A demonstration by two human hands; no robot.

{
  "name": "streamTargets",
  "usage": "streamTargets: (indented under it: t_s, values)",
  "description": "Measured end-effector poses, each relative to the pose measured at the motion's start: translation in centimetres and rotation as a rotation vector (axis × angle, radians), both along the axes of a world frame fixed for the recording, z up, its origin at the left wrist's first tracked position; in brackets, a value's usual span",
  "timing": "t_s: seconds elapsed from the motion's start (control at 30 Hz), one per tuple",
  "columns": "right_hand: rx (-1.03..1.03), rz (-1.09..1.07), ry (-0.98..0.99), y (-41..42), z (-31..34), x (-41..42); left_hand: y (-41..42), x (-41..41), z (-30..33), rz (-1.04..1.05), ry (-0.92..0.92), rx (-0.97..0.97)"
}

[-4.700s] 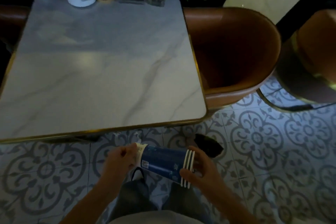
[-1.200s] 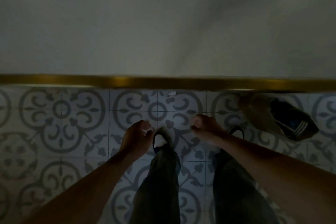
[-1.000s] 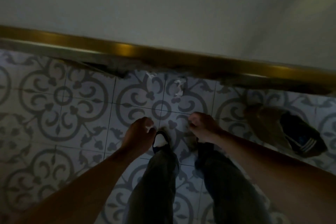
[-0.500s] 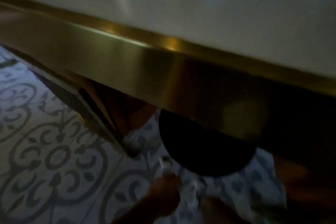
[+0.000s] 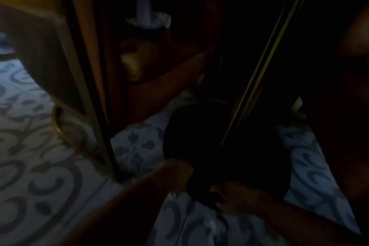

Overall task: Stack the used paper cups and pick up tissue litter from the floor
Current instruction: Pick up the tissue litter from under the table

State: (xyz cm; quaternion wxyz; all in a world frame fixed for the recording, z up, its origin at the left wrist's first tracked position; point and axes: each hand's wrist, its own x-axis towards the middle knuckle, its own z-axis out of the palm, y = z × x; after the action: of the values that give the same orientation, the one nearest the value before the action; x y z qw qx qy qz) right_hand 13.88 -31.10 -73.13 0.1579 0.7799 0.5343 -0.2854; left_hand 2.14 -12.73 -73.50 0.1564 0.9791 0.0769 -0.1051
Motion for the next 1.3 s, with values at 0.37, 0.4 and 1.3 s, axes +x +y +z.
streamTargets:
  t_s: [0.37, 0.4, 1.3]
  values:
    - [-0.061, 0.000, 0.046, -1.7, -2.4, -0.2, -0.1, -3.2, -0.8, 0.091, 0.163, 0.098]
    - [-0.068, -0.001, 0.058, -1.9, -2.5, -0.3, -0.3, -3.3, -1.0, 0.110, 0.171, 0.080]
    - [0.014, 0.233, 0.053, -4.6, -5.5, -2.9, -1.3, -4.5, -6.4, 0.161, 0.599, 0.062]
